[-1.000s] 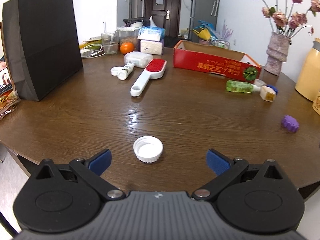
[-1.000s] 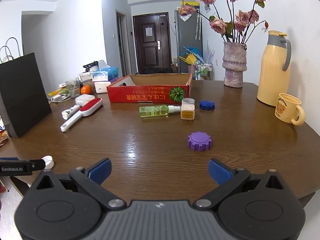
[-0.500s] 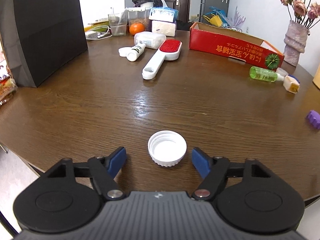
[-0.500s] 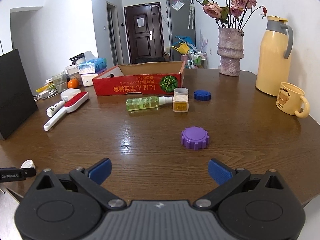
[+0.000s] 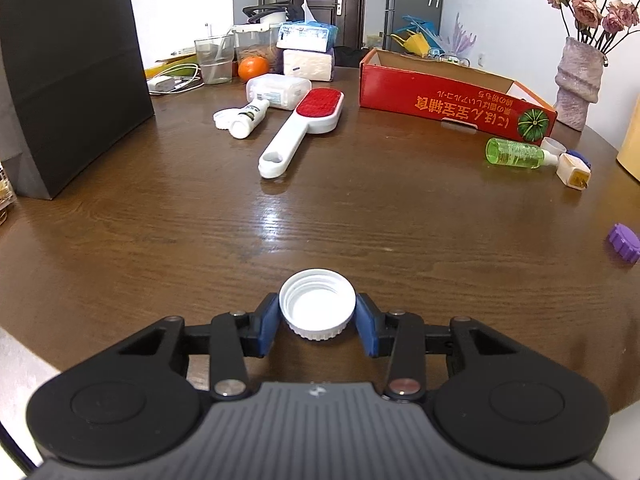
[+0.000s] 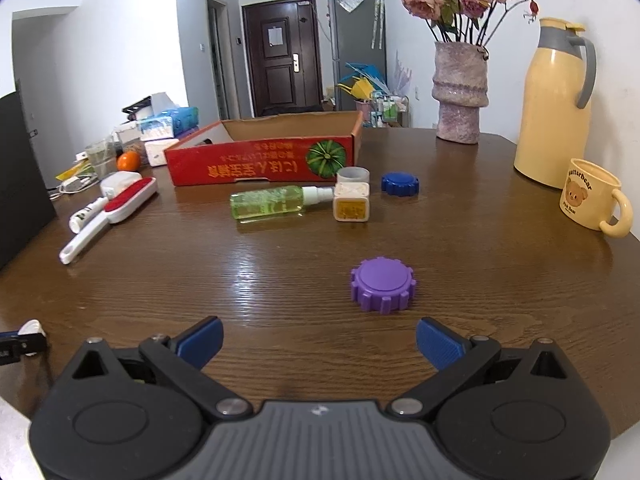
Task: Organize rigid objects
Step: 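Reach left tool to white bottle cap while right tool reaches purple gear cap, then close left gripper on white cap while right gripper closes on purple cap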
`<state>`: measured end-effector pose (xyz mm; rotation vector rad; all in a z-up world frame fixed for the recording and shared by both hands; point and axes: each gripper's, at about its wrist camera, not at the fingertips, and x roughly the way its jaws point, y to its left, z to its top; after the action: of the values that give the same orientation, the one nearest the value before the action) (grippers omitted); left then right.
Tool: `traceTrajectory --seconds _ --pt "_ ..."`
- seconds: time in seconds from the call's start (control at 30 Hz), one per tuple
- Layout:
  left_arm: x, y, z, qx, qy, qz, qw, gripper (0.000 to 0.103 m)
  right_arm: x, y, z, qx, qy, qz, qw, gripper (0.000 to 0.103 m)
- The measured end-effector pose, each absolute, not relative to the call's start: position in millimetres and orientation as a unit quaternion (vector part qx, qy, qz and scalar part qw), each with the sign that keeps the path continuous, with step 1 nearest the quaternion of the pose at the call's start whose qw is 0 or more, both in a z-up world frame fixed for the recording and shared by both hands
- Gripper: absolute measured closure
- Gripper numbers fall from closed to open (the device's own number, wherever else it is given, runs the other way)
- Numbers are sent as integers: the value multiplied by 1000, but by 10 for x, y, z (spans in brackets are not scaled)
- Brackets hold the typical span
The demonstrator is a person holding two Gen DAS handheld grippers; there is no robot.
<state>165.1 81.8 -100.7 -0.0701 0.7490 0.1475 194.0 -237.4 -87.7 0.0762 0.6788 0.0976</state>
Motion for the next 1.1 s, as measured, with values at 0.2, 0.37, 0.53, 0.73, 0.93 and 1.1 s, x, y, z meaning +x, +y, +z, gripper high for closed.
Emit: traceTrajectory --seconds 0.2,0.37,0.53,0.73,0.93,1.1 --pt "1802 874 -994 -39 365 76 927 62 2159 -2454 -997 28 336 24 941 11" --pt "1925 977 -1001 -44 364 88 926 62 2445 -2527 -1138 24 351 12 936 23" --pt "2018 1103 -1017 -50 366 97 924 62 2667 -2555 -1237 24 356 5 934 33" --pt "2097 1219 -959 -57 356 103 927 62 2765 -2509 -1233 12 353 11 936 50" --pt "2166 1274 -902 -58 349 100 930 62 2773 -2465 -1207 5 349 11 937 50" --pt "2220 1309 -826 -58 341 104 933 62 2775 -2429 -1101 5 331 21 943 50"
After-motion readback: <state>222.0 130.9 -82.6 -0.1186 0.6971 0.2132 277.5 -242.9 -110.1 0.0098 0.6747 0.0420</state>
